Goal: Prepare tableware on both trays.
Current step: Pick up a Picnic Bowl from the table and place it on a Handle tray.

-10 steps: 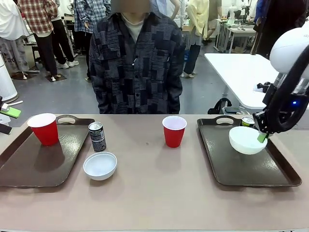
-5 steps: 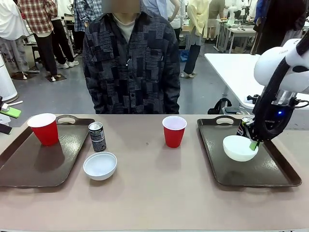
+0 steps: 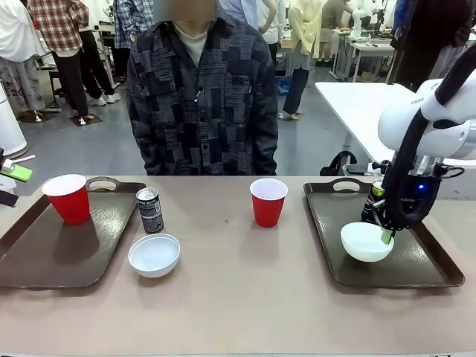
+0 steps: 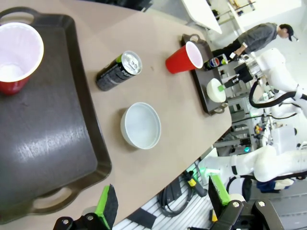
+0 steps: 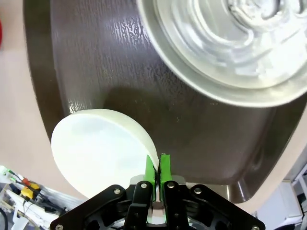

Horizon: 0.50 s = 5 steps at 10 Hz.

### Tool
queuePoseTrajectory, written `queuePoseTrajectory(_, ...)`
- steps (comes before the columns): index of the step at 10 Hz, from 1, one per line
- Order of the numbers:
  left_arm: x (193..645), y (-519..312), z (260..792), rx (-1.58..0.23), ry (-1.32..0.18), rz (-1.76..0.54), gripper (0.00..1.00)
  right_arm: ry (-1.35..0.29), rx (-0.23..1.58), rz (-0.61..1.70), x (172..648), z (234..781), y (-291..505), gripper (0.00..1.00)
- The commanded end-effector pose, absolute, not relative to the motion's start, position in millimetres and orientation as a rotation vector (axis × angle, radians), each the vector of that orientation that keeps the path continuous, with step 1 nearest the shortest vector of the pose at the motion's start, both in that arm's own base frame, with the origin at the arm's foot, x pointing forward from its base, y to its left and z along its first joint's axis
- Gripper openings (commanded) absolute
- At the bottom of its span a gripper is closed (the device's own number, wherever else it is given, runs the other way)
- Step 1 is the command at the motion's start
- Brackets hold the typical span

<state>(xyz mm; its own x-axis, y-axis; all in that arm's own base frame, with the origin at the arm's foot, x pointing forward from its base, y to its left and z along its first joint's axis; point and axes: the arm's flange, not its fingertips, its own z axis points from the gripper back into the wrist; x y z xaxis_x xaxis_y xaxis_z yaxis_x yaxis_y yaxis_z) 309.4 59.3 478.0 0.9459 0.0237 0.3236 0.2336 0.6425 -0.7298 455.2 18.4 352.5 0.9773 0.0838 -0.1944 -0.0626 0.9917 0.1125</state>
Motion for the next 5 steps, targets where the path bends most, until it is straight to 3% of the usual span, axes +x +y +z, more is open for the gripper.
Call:
queuePoseTrajectory(1, 310.1, 58.1, 478.6, -0.886, -0.319, -0.122, 1.00, 0.184, 0.066, 0.067, 452.9, 352.6, 21.1, 0.63)
queuePoseTrajectory(5, 310.1, 58.1, 478.6, -0.886, -0.319, -0.122, 1.00, 0.152, 0.013, 0.101, 422.1, 394.6, 33.0, 1.00)
